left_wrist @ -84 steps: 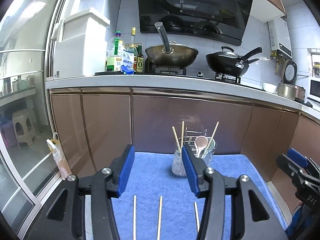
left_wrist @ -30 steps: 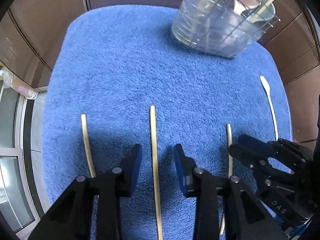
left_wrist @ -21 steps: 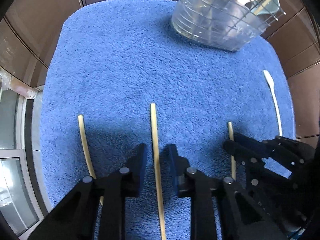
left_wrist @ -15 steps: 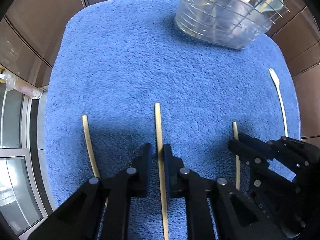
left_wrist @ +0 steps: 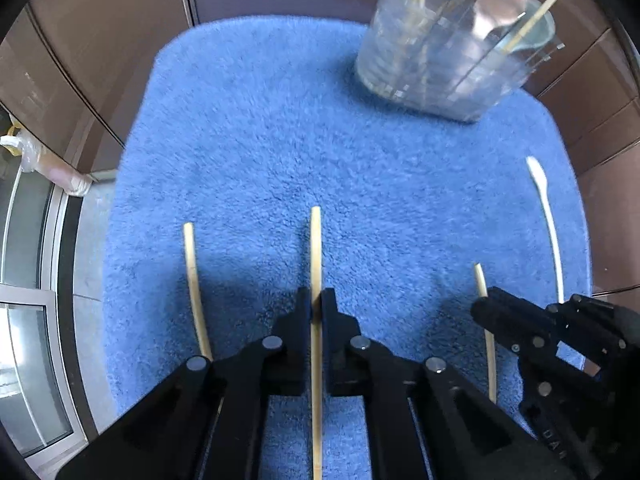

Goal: Organize utensils
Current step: 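Grasp a chopstick with the left gripper while the right gripper grasps another chopstick, then lift both chopsticks and lower them into the clear holder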

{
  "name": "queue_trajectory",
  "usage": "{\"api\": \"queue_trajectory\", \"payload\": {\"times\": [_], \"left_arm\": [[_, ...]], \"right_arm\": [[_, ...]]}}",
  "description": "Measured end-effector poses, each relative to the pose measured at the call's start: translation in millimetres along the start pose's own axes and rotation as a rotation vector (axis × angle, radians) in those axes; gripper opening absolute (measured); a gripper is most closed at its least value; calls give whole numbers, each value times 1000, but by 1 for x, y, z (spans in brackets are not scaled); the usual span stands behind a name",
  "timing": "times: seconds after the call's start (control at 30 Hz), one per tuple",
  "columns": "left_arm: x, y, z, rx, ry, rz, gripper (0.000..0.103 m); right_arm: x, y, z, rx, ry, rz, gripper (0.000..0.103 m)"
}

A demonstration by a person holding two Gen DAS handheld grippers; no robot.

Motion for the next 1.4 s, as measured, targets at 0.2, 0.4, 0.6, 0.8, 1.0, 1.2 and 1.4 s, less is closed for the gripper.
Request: {"api": "queue_trajectory", "payload": {"times": [0.2, 0.4, 0.6, 0.8, 1.0, 1.2, 1.4], "left_arm": [[4, 53, 10, 14, 26, -155, 4], [1, 121, 27, 91, 84, -348, 4], [-20, 190, 20, 137, 96, -514, 4], [-66, 250, 15, 213, 147, -679, 4], [-123, 280, 10, 302, 220, -821, 4], [-180, 276, 8, 295, 293, -926, 4], [-216, 242, 4, 252, 350, -966, 4]], "right_arm": [[1, 41, 17, -81, 46, -144, 5], [9, 100, 36, -122, 123, -345, 5], [-14, 173, 46, -95, 174, -565, 5], [-65, 244, 51, -53, 235, -783, 5], [-126, 283, 52, -36, 297, -954, 5], [-175, 282, 30, -33, 289, -1059, 5], [-200, 261, -8, -19, 255, -1108, 5]]}}
Point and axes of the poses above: each gripper's, at about its wrist camera, not at the fingertips, and y roughly against the way its jaws point, z to its left, x to its underside, the point moved 9 cm from there along -y, roughly the way its jaws point, and after that the axes turned 12 degrees about -x, right-handed, at the moved point
